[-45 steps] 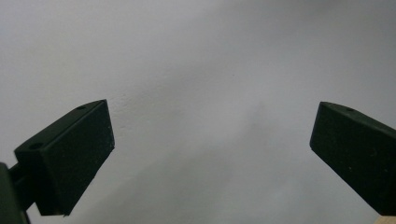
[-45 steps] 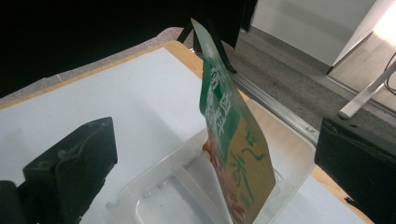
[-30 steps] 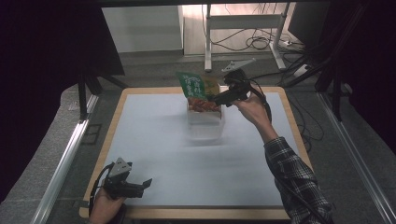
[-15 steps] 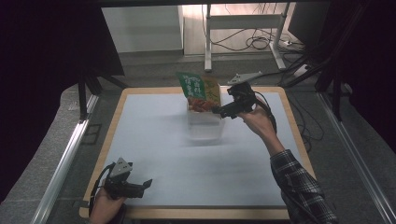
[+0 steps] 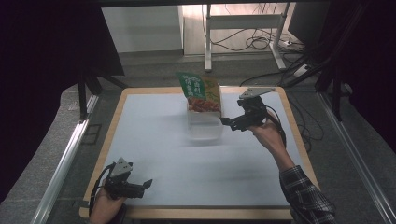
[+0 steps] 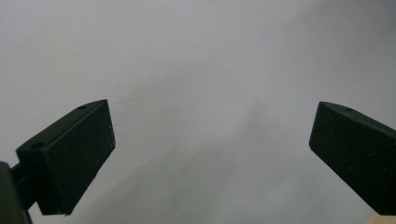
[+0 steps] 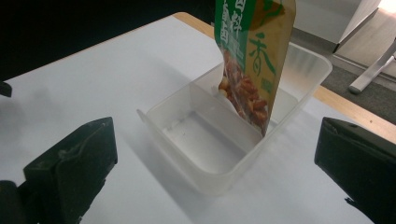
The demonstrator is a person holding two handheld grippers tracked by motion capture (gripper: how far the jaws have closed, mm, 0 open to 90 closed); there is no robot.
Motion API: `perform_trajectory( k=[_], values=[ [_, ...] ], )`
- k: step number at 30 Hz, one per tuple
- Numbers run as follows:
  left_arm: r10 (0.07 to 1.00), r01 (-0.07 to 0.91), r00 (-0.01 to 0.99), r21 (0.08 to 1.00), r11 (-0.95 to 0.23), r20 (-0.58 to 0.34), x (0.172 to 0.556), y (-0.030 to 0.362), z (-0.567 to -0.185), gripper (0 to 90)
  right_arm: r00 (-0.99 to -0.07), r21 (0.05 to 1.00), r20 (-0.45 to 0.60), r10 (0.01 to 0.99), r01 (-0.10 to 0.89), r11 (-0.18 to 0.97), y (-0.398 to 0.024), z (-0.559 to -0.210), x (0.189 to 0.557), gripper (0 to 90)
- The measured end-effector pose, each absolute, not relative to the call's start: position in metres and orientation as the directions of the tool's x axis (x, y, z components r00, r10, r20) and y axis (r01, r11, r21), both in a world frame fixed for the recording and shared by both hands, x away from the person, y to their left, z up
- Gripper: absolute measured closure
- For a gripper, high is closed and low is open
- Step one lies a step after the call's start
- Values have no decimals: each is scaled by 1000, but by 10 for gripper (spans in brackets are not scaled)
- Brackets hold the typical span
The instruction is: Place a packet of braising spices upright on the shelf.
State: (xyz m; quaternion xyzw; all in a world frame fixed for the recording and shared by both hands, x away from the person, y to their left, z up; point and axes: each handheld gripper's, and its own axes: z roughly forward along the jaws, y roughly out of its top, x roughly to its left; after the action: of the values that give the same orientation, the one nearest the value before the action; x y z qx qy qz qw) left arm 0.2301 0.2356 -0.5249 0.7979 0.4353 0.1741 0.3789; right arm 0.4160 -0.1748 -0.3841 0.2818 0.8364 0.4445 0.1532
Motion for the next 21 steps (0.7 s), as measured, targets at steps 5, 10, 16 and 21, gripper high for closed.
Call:
perform_trajectory(
  k=[5,10,16,21],
  values=[
    [826,563,561,755,-335,-51,230,235,-525,3,-790,829,-11,613,335,447,-183,-386,403,0],
    [826,564,561,754,-336,-51,230,235,-525,3,-795,820,-17,606,336,463,-189,-391,389,0],
    [826,564,561,754,-336,-52,230,235,-525,3,-800,812,-14,600,341,473,-195,-398,374,0],
    [826,564,561,754,-337,-51,230,235,-525,3,-798,811,-19,603,341,476,-202,-406,359,0]
  ],
)
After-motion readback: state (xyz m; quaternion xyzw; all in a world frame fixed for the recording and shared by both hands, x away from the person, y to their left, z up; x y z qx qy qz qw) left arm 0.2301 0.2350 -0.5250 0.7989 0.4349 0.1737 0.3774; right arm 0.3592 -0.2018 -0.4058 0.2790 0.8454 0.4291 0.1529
